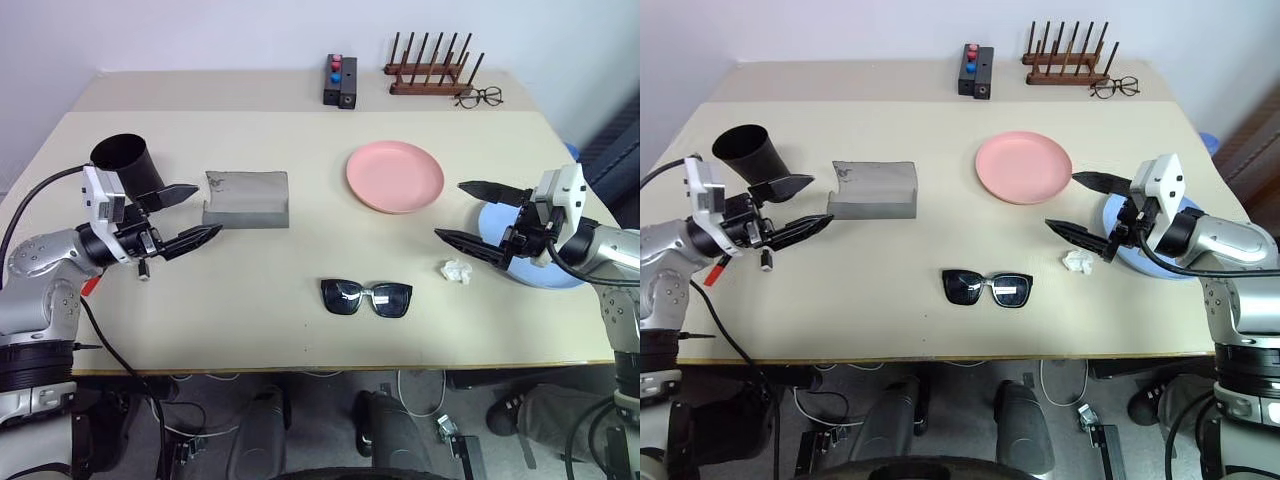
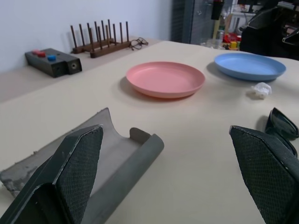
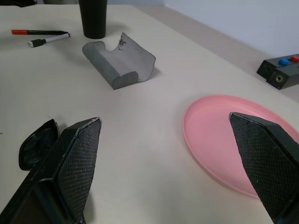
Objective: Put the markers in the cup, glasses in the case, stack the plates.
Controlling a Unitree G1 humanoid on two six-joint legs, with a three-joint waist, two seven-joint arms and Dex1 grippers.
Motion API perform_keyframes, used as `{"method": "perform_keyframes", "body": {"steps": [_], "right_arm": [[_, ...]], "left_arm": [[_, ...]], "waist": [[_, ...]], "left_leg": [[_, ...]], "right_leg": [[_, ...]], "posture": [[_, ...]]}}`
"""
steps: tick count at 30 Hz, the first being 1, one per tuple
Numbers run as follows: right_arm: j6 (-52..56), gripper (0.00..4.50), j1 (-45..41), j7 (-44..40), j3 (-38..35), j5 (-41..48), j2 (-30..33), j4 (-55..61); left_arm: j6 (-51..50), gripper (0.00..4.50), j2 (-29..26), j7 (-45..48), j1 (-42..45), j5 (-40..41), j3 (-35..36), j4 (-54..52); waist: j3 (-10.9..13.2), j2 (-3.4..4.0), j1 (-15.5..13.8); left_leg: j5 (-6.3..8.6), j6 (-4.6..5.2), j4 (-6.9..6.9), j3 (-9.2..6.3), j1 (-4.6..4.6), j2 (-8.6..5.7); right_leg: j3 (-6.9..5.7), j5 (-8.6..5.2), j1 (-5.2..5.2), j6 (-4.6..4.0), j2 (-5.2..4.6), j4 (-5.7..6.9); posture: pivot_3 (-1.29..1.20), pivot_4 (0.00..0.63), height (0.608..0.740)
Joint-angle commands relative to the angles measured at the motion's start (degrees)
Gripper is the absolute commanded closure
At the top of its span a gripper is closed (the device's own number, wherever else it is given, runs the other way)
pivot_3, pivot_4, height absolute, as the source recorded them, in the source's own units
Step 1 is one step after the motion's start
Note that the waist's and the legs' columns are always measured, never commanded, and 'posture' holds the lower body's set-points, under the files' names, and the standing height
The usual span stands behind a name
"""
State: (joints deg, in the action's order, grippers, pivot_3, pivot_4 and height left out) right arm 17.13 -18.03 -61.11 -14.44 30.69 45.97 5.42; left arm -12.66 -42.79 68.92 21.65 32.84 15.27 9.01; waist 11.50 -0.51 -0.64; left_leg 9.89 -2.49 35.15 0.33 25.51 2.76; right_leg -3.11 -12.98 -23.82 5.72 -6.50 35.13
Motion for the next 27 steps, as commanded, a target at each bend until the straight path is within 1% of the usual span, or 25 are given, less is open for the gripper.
{"method": "perform_keyframes", "body": {"steps": [1,5,11,15,17,18,21,24,27], "right_arm": [[-0.76,0.06,0.46,0.5,-1.79,0.81,0.21,2.55],[-1.48,0.06,1.52,0.69,-1.72,0.45,-0.04,2.58],[-0.48,0.06,0.21,1.89,-0.2,0.78,-0.54,3.88],[-1.36,0.06,-1.17,1.29,1.39,0.3,-1.67,2.32],[-1.05,0.06,-2.12,2.09,3.18,-0.14,-3.06,3.23],[-1.72,0.06,-2.53,1.01,3.26,-0.04,-3.19,1.94],[-2.76,0.06,-4.11,-1.65,4.23,0.53,-3.64,-0.64],[-3.06,0.06,-4.63,-1.43,5.66,-0.16,-4.88,-0.16],[-2.27,0.06,-6.02,-0.52,7.13,-0.17,-6.33,0.89]], "left_arm": [[1.2,0.0,-0.86,1.02,1.67,-0.26,0.63,0.54],[1.81,0.0,-0.72,1.18,2.4,-0.72,0.29,1.2],[3.12,0.0,-1.81,1.8,3.6,-2.11,0.91,4.79],[1.76,0.0,-3.14,-0.3,2.8,-1.88,2.42,3.76],[3.07,0.0,-4.19,-0.61,1.63,-2.39,3.67,4.56],[2.37,0.0,-3.99,-2.26,0.47,-2.53,3.81,2.61],[-4.23,0.0,-3.93,-8.47,-3.13,-0.37,5.82,-5.29],[-6.68,0.0,-4.98,-11.54,-4.34,-1.02,7.14,-5.99],[-9.62,0.0,-7.59,-13.51,-4.98,-2.33,7.71,-4.63]], "waist": [[0.0,0.0,-0.02],[0.0,0.0,-0.1],[0.0,0.0,0.03],[0.0,0.0,0.0],[0.0,-0.01,0.1],[0.0,0.0,0.19],[0.01,-0.01,0.25],[0.01,-0.01,-0.14],[0.01,-0.01,0.02]], "left_leg": [[0.0,0.0,0.0,0.0,0.0,0.0],[0.0,0.0,0.0,-0.01,0.01,0.0],[0.0,0.0,0.01,0.0,-0.01,0.0],[0.0,0.0,0.0,0.0,0.0,0.01],[0.0,0.0,0.0,0.0,0.0,0.01],[0.0,0.0,0.0,0.0,0.0,0.01],[0.0,0.0,-0.03,0.01,0.02,0.01],[0.0,0.0,0.0,-0.01,0.02,0.01],[0.0,-0.01,0.0,0.01,-0.01,0.04]], "right_leg": [[0.0,0.0,0.0,0.0,0.0,0.0],[0.0,0.0,0.01,0.0,0.0,-0.01],[0.0,0.0,0.0,0.0,0.0,0.01],[0.0,0.0,0.0,0.0,0.0,0.01],[0.0,0.0,-0.01,0.0,0.0,0.01],[0.0,0.0,-0.01,0.0,0.01,0.02],[0.02,0.0,-0.02,0.0,0.0,0.0],[0.01,0.0,-0.03,0.0,0.0,0.04],[0.0,0.0,-0.01,0.0,0.0,0.05]], "posture": [[0.0,0.15,0.74],[0.0,0.15,0.74],[0.0,0.15,0.74],[0.0,0.15,0.74],[0.0,0.15,0.74],[0.0,0.15,0.74],[0.0,0.15,0.74],[0.0,0.15,0.74],[0.0,0.15,0.74]]}}
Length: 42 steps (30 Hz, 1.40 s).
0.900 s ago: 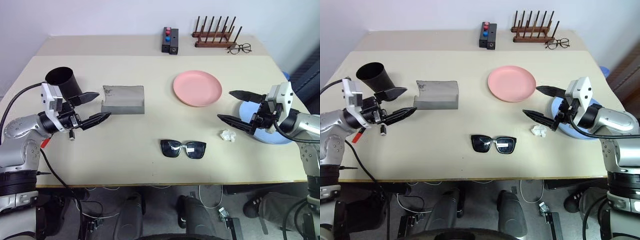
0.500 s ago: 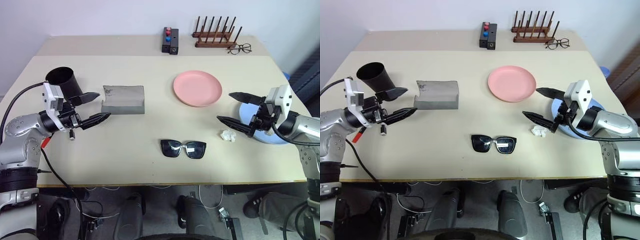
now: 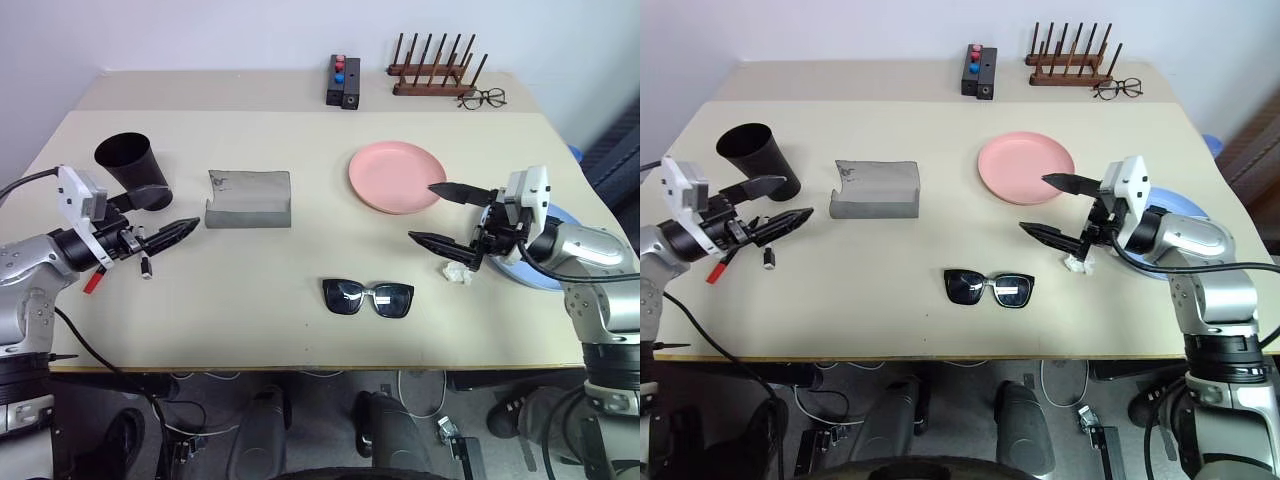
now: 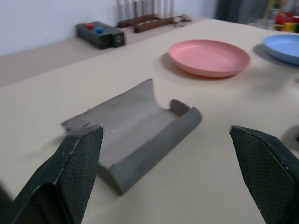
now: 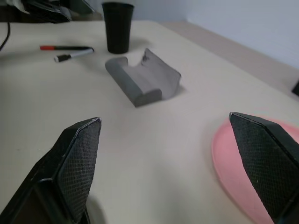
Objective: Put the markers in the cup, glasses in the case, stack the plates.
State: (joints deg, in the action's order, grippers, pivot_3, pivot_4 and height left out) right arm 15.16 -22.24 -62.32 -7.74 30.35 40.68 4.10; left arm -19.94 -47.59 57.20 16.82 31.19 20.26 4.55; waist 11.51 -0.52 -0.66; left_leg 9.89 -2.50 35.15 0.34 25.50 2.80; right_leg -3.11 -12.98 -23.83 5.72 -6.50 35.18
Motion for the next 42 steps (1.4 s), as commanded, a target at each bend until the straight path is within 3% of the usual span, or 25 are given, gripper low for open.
{"method": "perform_keyframes", "body": {"steps": [1,6,11,15,19,22,38,41,42], "right_arm": [[-0.46,0.06,-2.16,0.89,0.81,0.0,-1.43,2.2],[-1.75,0.06,-2.21,0.45,1.46,-0.59,-2.39,0.85],[-2.72,0.06,-2.22,-0.13,1.6,-0.87,-2.85,-0.14],[-3.9,0.06,-2.26,-0.89,1.65,-1.07,-3.17,-1.53],[-3.85,0.06,-1.6,-0.99,1.47,-0.88,-3.04,-1.02],[-2.78,0.06,-1.08,-0.36,1.32,-0.69,-2.67,0.3],[1.37,0.06,0.28,3.05,0.25,-0.43,-1.18,5.07],[1.63,0.0,0.52,3.52,0.02,-0.37,-0.85,5.47],[1.66,0.0,0.57,3.62,0.01,-0.37,-0.78,5.55]], "left_arm": [[-3.6,0.0,-3.8,-2.42,-0.66,-1.21,2.71,0.2],[-7.89,0.0,-6.88,-10.28,-3.84,-7.09,2.78,2.07],[-14.18,0.0,-7.45,-14.18,-5.23,-7.19,4.48,3.14],[-19.01,0.0,-10.2,-19.51,-3.28,-10.86,3.77,9.15],[-20.98,0.0,-12.48,-18.63,-0.29,-11.74,1.94,12.77],[-22.58,0.0,-14.86,-16.51,2.09,-14.68,-3.18,16.62],[-20.23,0.0,-13.89,-4.9,14.54,-23.12,-19.83,31.96],[-19.91,0.79,-13.55,-3.95,15.18,-24.28,-20.96,33.33],[-19.98,1.3,-13.44,-3.38,15.38,-24.32,-21.18,33.64]], "waist": [[0.0,0.0,0.09],[0.01,0.02,0.11],[0.0,0.01,-0.03],[0.0,0.0,0.03],[0.0,0.0,-0.04],[0.0,0.01,-0.05],[-0.02,0.0,-0.02],[-0.05,0.05,-0.02],[-0.05,0.06,0.01]], "left_leg": [[0.0,0.0,0.0,0.02,0.0,0.0],[0.0,0.0,-0.08,0.08,0.02,0.0],[0.05,-0.09,-0.08,0.09,0.06,0.02],[0.09,-0.16,-0.07,0.09,0.06,0.02],[0.1,-0.16,-0.1,0.12,0.06,0.02],[0.1,-0.17,-0.08,0.13,0.07,0.02],[0.0,-0.04,-0.07,0.23,0.1,0.02],[0.0,-0.05,-0.07,0.23,0.07,0.03],[0.0,-0.05,-0.07,0.23,0.05,0.03]], "right_leg": [[0.01,0.0,-0.01,0.0,0.0,0.0],[0.03,0.0,-0.1,0.0,0.0,-0.01],[0.02,0.0,-0.2,0.0,0.0,0.0],[0.02,0.0,-0.29,0.0,-0.01,0.0],[0.02,0.0,-0.36,0.0,0.0,0.01],[0.02,0.0,-0.39,0.0,-0.01,-0.01],[0.06,0.01,-0.29,0.01,-0.01,0.13],[0.07,0.01,-0.28,0.0,-0.02,0.14],[0.07,0.01,-0.28,0.0,-0.02,0.15]], "posture": [[0.0,0.15,0.74],[0.0,0.15,0.74],[0.0,0.15,0.74],[0.0,0.15,0.74],[0.0,0.15,0.74],[0.0,0.15,0.74],[0.0,0.15,0.74],[0.0,0.15,0.74],[0.0,0.15,0.74]]}}
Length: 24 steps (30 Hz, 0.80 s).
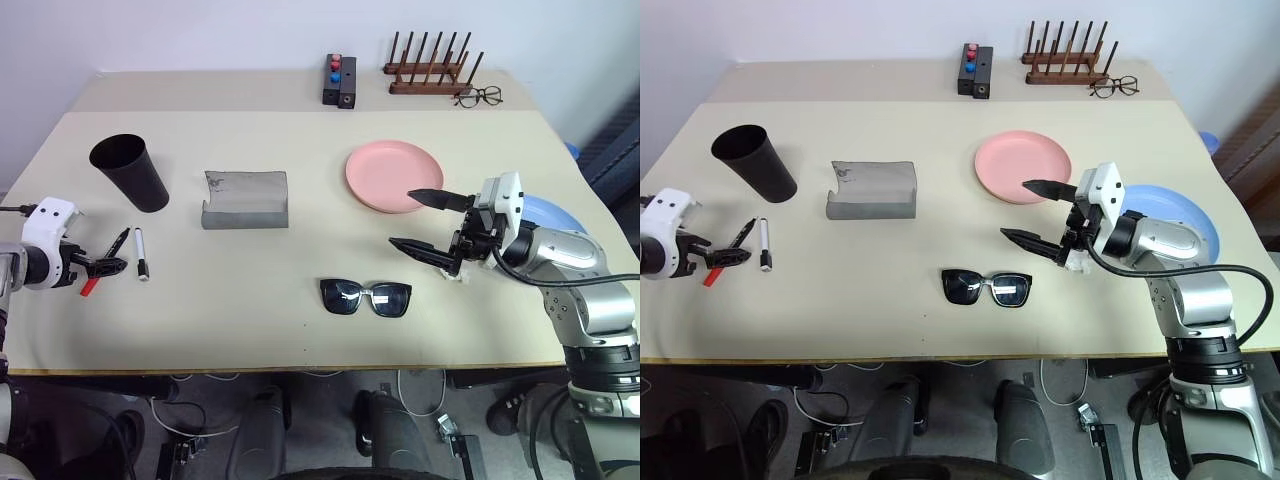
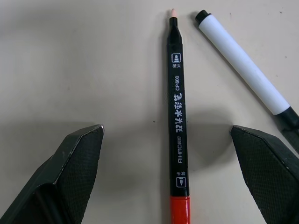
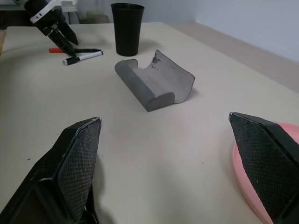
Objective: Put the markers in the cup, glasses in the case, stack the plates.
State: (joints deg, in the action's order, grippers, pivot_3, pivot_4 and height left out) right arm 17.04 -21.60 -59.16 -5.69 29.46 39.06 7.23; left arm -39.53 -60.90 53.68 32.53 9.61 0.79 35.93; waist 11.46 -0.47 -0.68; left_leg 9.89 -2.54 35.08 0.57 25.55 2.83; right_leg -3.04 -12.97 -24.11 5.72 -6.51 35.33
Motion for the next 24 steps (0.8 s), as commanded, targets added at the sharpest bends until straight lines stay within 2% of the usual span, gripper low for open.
{"method": "perform_keyframes", "body": {"steps": [1,5,7,10,14,18,24], "right_arm": [[-0.21,0.0,-0.02,0.53,-2.02,0.51,0.92,2.49],[-0.02,0.0,0.09,0.72,-2.05,0.66,1.09,2.75],[-0.2,0.0,0.07,0.71,-1.98,0.48,1.11,2.56],[-0.41,0.0,-0.15,0.75,-1.75,0.19,1.01,2.16],[-0.71,0.0,-0.33,0.64,-1.81,0.01,1.05,1.7],[-1.19,0.0,-0.7,0.42,-1.72,-0.18,0.92,0.92],[-1.93,0.0,-2.04,-0.21,-1.04,-0.57,0.5,-0.76]], "left_arm": [[-0.43,1.7,-0.05,0.54,-0.21,-2.77,-1.84,2.37],[0.69,3.74,0.16,0.12,0.45,-3.38,-1.98,2.81],[1.28,4.48,0.34,-0.06,0.93,-3.65,-1.9,3.32],[2.21,4.48,0.34,0.14,1.35,-4.07,-1.72,3.76],[2.82,4.48,-1.24,-0.37,-0.66,-1.59,3.06,0.94],[3.45,4.48,-2.81,-0.6,-7.84,1.7,10.81,-6.5],[-6.42,4.48,-4.5,3.11,-20.69,6.6,15.95,-17.53]], "waist": [[-0.02,0.04,0.07],[-0.06,0.1,0.2],[-0.06,0.1,0.22],[-0.06,0.1,0.18],[-0.05,0.09,0.31],[-0.05,0.08,0.77],[-0.04,0.08,1.25]], "left_leg": [[0.0,0.0,0.0,0.0,-0.02,0.01],[0.0,0.0,0.0,0.0,-0.1,0.03],[0.0,0.01,0.0,0.0,-0.1,0.04],[-0.01,0.01,0.01,0.01,-0.09,0.04],[-0.01,0.02,0.01,0.01,-0.08,0.04],[-0.01,0.02,-0.01,0.03,0.05,0.05],[0.0,0.01,0.0,0.05,0.13,0.05]], "right_leg": [[0.0,0.0,0.01,0.0,0.0,0.01],[0.0,0.0,0.0,-0.01,0.0,0.12],[0.0,0.0,-0.01,-0.01,0.0,0.14],[0.0,0.0,-0.01,-0.01,0.0,0.14],[0.0,0.0,-0.02,-0.01,0.0,0.13],[0.01,0.0,-0.13,-0.02,0.0,0.09],[0.0,0.01,-0.21,-0.02,-0.05,0.08]], "posture": [[0.0,0.15,0.74],[0.0,0.15,0.74],[0.0,0.15,0.74],[0.0,0.15,0.74],[0.0,0.15,0.74],[0.0,0.15,0.74],[0.0,0.15,0.74]]}}
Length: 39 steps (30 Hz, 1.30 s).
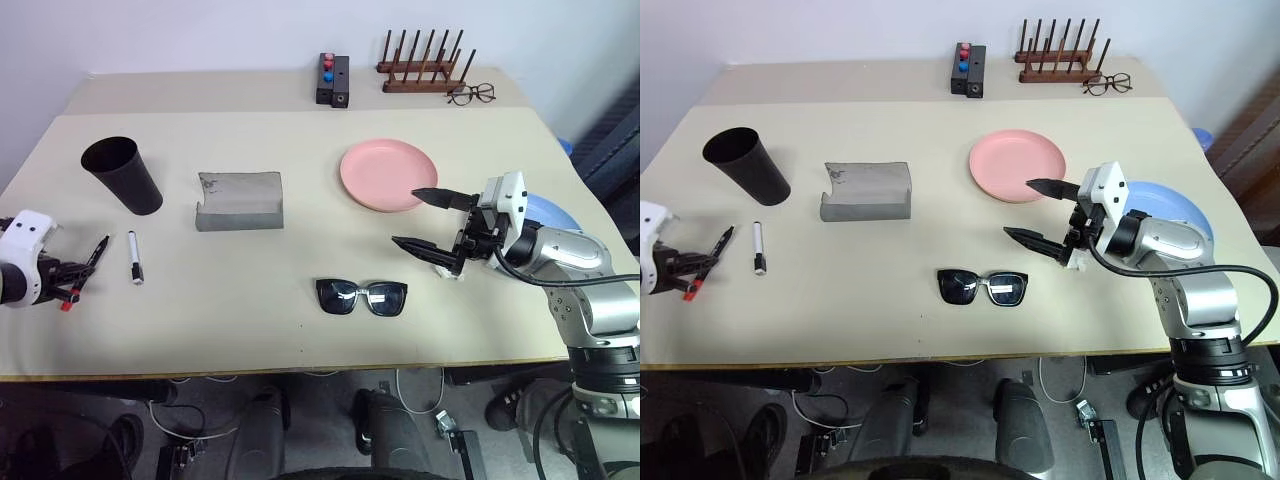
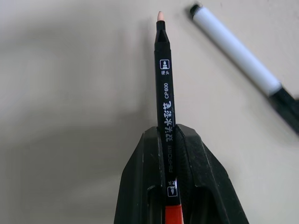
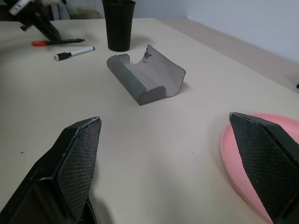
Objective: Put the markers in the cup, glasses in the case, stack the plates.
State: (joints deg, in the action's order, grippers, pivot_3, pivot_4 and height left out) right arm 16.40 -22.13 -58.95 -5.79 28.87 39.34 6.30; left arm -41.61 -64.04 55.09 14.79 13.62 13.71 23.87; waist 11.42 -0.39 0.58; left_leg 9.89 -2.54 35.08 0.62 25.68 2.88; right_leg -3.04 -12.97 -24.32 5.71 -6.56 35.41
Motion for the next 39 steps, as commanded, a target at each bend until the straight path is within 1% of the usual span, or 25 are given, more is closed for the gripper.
{"method": "perform_keyframes", "body": {"steps": [1,4,8,9,10,12,13,14,20,28,31,33,35,37,38,39], "right_arm": [[-1.39,0.0,-1.65,-0.51,-0.89,-0.04,0.18,-0.04],[-2.0,0.0,-2.32,-1.05,-0.41,-0.5,-0.1,-1.14],[-2.24,0.0,-2.53,-1.66,-0.34,-0.62,-0.11,-1.65],[-2.19,0.0,-2.48,-1.76,-0.43,-0.53,-0.05,-1.64],[-2.16,0.0,-2.44,-1.81,-0.5,-0.48,-0.01,-1.62],[-2.16,0.0,-2.25,-1.84,-0.6,-0.47,0.01,-1.55],[-2.19,0.0,-2.16,-1.81,-0.62,-0.51,-0.03,-1.51],[-2.24,0.0,-2.02,-1.76,-0.64,-0.55,-0.08,-1.42],[-2.39,0.0,-1.38,-1.32,-0.9,-0.58,-0.14,-1.06],[-2.61,0.0,-0.63,-0.94,-1.29,-0.77,0.14,-0.88],[-2.67,0.0,-0.12,-0.84,-1.72,-0.68,0.4,-0.73],[-2.7,0.0,0.2,-0.9,-1.94,-0.61,0.58,-0.66],[-2.73,0.0,0.36,-0.89,-2.07,-0.6,0.66,-0.6],[-2.78,0.0,0.28,-0.85,-2.09,-0.68,0.64,-0.75],[-2.76,0.0,0.2,-0.87,-2.09,-0.68,0.63,-0.86],[-2.78,0.0,0.11,-0.89,-2.08,-0.7,0.63,-0.98]], "left_arm": [[-5.75,4.48,-1.45,1.88,-4.23,3.26,3.5,-7.13],[-8.69,4.48,-1.71,1.14,-8.98,3.63,4.41,-12.47],[-9.82,2.88,-1.54,0.15,-9.19,3.71,4.32,-14.19],[-10.07,2.3,-1.53,-0.27,-8.52,3.56,4.08,-14.16],[-10.25,1.91,-1.57,-0.65,-7.81,3.43,3.81,-13.99],[-10.58,0.9,-1.63,-1.23,-5.69,3.31,3.02,-12.89],[-10.64,0.27,-1.73,-1.12,-4.92,3.39,2.6,-12.49],[-10.37,0.03,-2.0,-0.64,-4.33,3.32,1.84,-12.34],[-8.58,0.03,-1.32,-0.16,2.32,1.78,-3.47,-8.77],[-5.34,0.03,-0.93,1.66,7.84,-0.72,-9.71,-3.43],[-5.05,0.75,-1.26,2.74,7.66,-1.13,-10.55,-2.92],[-5.4,1.69,-1.08,3.19,7.52,-1.08,-10.59,-2.91],[-5.7,2.73,-0.98,3.39,7.2,-1.05,-10.63,-3.29],[-6.6,3.64,-1.04,3.7,7.06,-0.79,-10.67,-3.62],[-6.89,4.22,-1.1,3.81,7.0,-0.71,-10.63,-3.77],[-7.2,4.44,-1.16,3.96,6.93,-0.59,-10.55,-3.92]], "waist": [[0.0,-0.01,-0.03],[0.0,-0.01,-0.01],[0.0,-0.01,-0.02],[0.0,-0.01,0.0],[0.0,-0.01,0.0],[0.0,-0.01,-0.03],[0.0,-0.02,-0.04],[0.0,-0.02,-0.03],[0.0,-0.02,-0.01],[0.0,-0.03,-0.01],[0.0,-0.03,0.0],[0.0,-0.03,0.0],[0.0,-0.03,-0.01],[0.0,-0.03,-0.01],[0.0,-0.03,-0.01],[0.0,-0.03,0.0]], "left_leg": [[0.01,-0.01,0.01,0.0,0.0,0.0],[0.09,-0.14,0.0,0.08,-0.04,0.0],[0.09,-0.14,-0.02,0.15,-0.05,0.0],[0.09,-0.14,-0.02,0.15,-0.04,0.0],[0.09,-0.14,-0.03,0.15,-0.05,0.0],[0.08,-0.13,-0.02,0.15,-0.04,0.0],[0.08,-0.13,-0.02,0.16,-0.04,0.0],[0.08,-0.13,-0.01,0.16,-0.03,0.0],[0.0,0.0,-0.01,0.22,-0.03,0.0],[-0.01,0.02,0.0,0.25,-0.03,0.0],[-0.01,0.02,0.01,0.26,-0.03,0.0],[-0.02,0.03,0.01,0.26,-0.04,0.0],[-0.02,0.03,0.01,0.26,-0.04,0.0],[-0.02,0.03,0.02,0.26,-0.04,0.0],[-0.02,0.03,0.03,0.26,-0.04,0.0],[-0.02,0.03,0.02,0.26,-0.05,0.0]], "right_leg": [[0.0,0.0,0.0,0.0,-0.01,0.01],[-0.01,0.0,-0.06,0.0,-0.1,-0.04],[-0.01,0.0,-0.05,0.0,-0.14,-0.06],[-0.01,0.0,-0.05,0.0,-0.14,-0.05],[-0.01,0.0,-0.04,-0.01,-0.14,-0.03],[-0.01,0.0,-0.05,-0.01,-0.13,0.0],[-0.01,0.0,-0.05,0.0,-0.13,0.0],[-0.01,0.0,-0.05,0.0,-0.13,-0.01],[0.0,0.01,-0.06,0.01,-0.13,0.02],[0.0,0.01,-0.05,0.01,-0.13,0.07],[0.01,0.01,-0.05,0.02,-0.13,0.07],[0.01,0.01,-0.05,0.01,-0.13,0.08],[0.02,0.01,-0.05,0.01,-0.13,0.08],[0.02,0.01,-0.04,0.02,-0.13,0.08],[0.02,0.01,-0.04,0.02,-0.13,0.09],[0.02,0.01,-0.04,0.02,-0.13,0.09]], "posture": [[0.0,0.15,0.74],[0.0,0.15,0.74],[0.0,0.15,0.74],[0.0,0.15,0.74],[0.0,0.15,0.74],[0.0,0.15,0.74],[0.0,0.15,0.74],[0.0,0.15,0.74],[0.0,0.15,0.74],[0.0,0.15,0.74],[0.0,0.15,0.74],[0.0,0.15,0.74],[0.0,0.15,0.74],[0.0,0.15,0.74],[0.0,0.15,0.74],[0.0,0.15,0.74]]}}
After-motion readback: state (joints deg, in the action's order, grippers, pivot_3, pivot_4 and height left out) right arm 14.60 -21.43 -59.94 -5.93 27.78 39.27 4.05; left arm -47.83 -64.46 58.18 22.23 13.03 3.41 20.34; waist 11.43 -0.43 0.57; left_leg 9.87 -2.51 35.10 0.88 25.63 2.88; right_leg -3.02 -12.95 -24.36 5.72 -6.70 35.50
